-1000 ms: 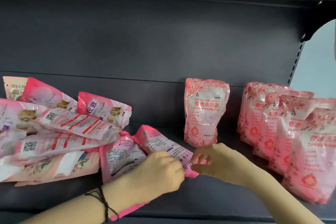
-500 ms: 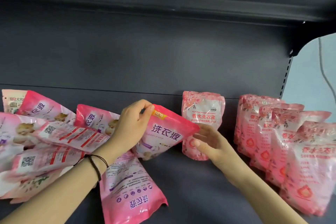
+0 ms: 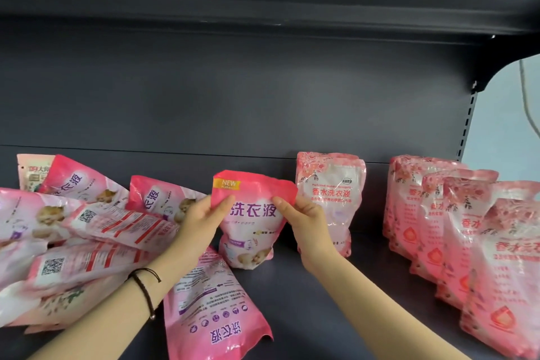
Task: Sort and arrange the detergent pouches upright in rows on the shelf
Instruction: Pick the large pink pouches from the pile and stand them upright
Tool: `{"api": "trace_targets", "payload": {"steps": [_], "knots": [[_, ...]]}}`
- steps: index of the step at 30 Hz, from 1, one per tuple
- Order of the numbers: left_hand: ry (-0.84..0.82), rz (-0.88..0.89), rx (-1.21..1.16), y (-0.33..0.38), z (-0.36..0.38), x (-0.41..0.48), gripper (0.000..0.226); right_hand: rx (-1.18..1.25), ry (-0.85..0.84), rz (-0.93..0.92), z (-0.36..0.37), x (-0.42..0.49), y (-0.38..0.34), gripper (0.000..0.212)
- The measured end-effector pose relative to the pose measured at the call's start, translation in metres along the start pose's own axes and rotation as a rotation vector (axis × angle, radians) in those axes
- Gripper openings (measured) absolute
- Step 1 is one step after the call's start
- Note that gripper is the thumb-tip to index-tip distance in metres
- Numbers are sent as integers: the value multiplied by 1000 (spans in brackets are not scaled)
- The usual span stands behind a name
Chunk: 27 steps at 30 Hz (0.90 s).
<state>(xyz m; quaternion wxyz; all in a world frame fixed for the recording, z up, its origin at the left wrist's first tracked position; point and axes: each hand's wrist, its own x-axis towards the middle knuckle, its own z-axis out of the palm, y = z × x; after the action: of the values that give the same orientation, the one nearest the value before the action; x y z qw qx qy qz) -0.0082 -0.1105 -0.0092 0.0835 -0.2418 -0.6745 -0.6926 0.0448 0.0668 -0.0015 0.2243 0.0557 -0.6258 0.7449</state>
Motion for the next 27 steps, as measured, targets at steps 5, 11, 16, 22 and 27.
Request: {"api": "trace_targets", "payload": {"steps": [5,11,16,22,27], "knots": [[21,-30,-234,26,42,12,37,205,70,-15,-13,7,-24,14],[-82,-51,-319,29,105,14,32,180,161,-115,-67,-1,-47,11],[-136,-69,-280,19,140,12,25,96,227,-121,-100,-7,-46,11],[-248,-90,-168,4,137,-2,35,-119,183,-12,-119,-25,-22,12],[-419,-46,245,-17,119,-21,57,-358,66,123,-128,-48,-11,61]]}}
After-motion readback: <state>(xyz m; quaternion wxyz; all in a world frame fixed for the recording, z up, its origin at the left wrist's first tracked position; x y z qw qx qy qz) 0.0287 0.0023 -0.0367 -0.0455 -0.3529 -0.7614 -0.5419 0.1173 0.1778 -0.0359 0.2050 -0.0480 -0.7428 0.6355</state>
